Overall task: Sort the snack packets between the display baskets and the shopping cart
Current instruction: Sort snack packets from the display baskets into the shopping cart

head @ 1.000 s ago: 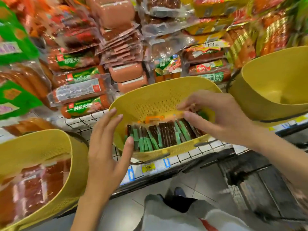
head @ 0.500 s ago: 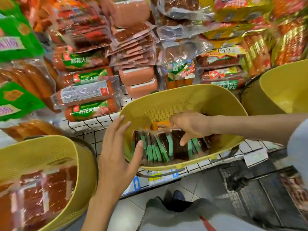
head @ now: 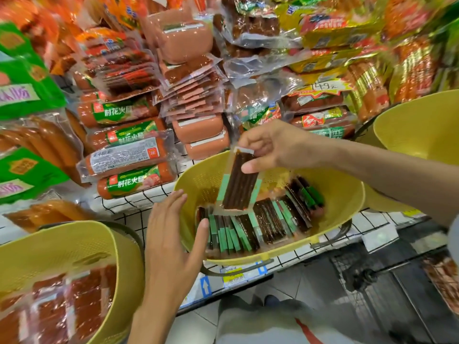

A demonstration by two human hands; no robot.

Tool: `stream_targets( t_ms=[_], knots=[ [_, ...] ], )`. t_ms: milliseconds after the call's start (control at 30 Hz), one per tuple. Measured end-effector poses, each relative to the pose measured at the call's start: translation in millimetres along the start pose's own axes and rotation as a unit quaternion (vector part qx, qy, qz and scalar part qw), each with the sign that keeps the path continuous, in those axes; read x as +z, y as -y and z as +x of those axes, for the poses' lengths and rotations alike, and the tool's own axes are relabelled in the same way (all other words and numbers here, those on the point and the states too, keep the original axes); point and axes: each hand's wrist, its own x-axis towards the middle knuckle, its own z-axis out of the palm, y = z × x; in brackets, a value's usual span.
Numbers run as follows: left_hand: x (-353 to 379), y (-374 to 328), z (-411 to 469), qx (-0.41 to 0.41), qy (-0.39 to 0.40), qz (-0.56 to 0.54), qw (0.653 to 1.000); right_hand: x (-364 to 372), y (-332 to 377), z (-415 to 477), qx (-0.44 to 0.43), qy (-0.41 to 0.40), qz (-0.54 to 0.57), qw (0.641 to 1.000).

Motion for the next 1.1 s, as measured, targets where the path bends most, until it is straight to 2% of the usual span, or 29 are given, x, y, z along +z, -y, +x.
stream_targets(
  t_ms=[100, 200, 300, 333, 367, 400, 467, 500, 533, 600, 667, 767, 833, 900, 967, 1033, 1100],
  knots=[
    [-6.6, -25.4, 18.1, -0.003, 0.015, -0.073, 0.997, 13.7, 30.8, 10.6, -0.064, 0.020, -0.010, 0.998],
    [-0.5, -35.9, 35.8, -0.041, 0.004, -0.195, 0.980, 27.4, 37.0, 25.7, -0.107, -0.023, -0.017, 0.994],
    [5.8, -33.0, 38.9, -0.082, 0.003, -0.265, 0.961, 29.8, 7.7, 26.8, -0.044, -0.101, 0.014, 0.994],
    [6.8, -30.7, 37.4, -0.094, 0.008, -0.285, 0.954, 30.2, -9.3, 23.2, -0.005, -0.077, -0.035, 0.996],
    [6.9, -29.3, 36.2, -0.102, 0.011, -0.297, 0.949, 31.6, -28.0, 19.0, 0.030, -0.017, -0.132, 0.991],
    [6.6, -28.6, 35.7, -0.109, 0.011, -0.304, 0.946, 34.1, -46.7, 14.6, 0.068, 0.066, -0.239, 0.966],
    [6.6, -26.9, 36.1, -0.123, 0.016, -0.313, 0.942, 41.6, -73.1, 7.1, 0.128, 0.197, -0.412, 0.880],
    [7.1, -25.3, 36.4, -0.130, 0.021, -0.315, 0.940, 44.6, -80.7, 5.2, 0.134, 0.219, -0.453, 0.854],
    [7.5, -23.6, 36.7, -0.136, 0.025, -0.314, 0.939, 46.1, -85.9, 5.2, 0.133, 0.222, -0.466, 0.846],
    [7.7, -21.1, 37.0, -0.141, 0.033, -0.308, 0.940, 44.2, -91.0, 8.7, 0.117, 0.188, -0.466, 0.857],
    [7.9, -18.9, 37.6, -0.135, 0.040, -0.301, 0.943, 35.7, -88.8, 14.2, 0.107, 0.123, -0.432, 0.887],
    [8.0, -22.0, 40.5, -0.142, 0.037, -0.306, 0.941, 9.7, -69.2, 17.1, 0.086, 0.063, -0.258, 0.960],
    [8.4, -24.2, 44.4, -0.159, 0.037, -0.321, 0.933, -9.2, -44.2, 16.2, 0.033, 0.041, -0.146, 0.988],
    [10.4, -29.0, 47.7, -0.154, 0.058, -0.336, 0.927, -14.9, -20.2, 20.1, -0.021, 0.037, -0.075, 0.996],
    [14.3, -35.1, 50.3, -0.159, 0.097, -0.364, 0.913, -3.6, -6.1, 31.0, -0.029, 0.012, -0.057, 0.998],
    [18.6, -37.2, 50.5, -0.167, 0.120, -0.370, 0.906, 12.3, -5.4, 42.6, -0.034, -0.045, -0.069, 0.996],
    [19.1, -36.7, 48.8, -0.165, 0.093, -0.354, 0.916, 21.1, -15.2, 45.3, -0.041, -0.109, -0.072, 0.991]
  ],
)
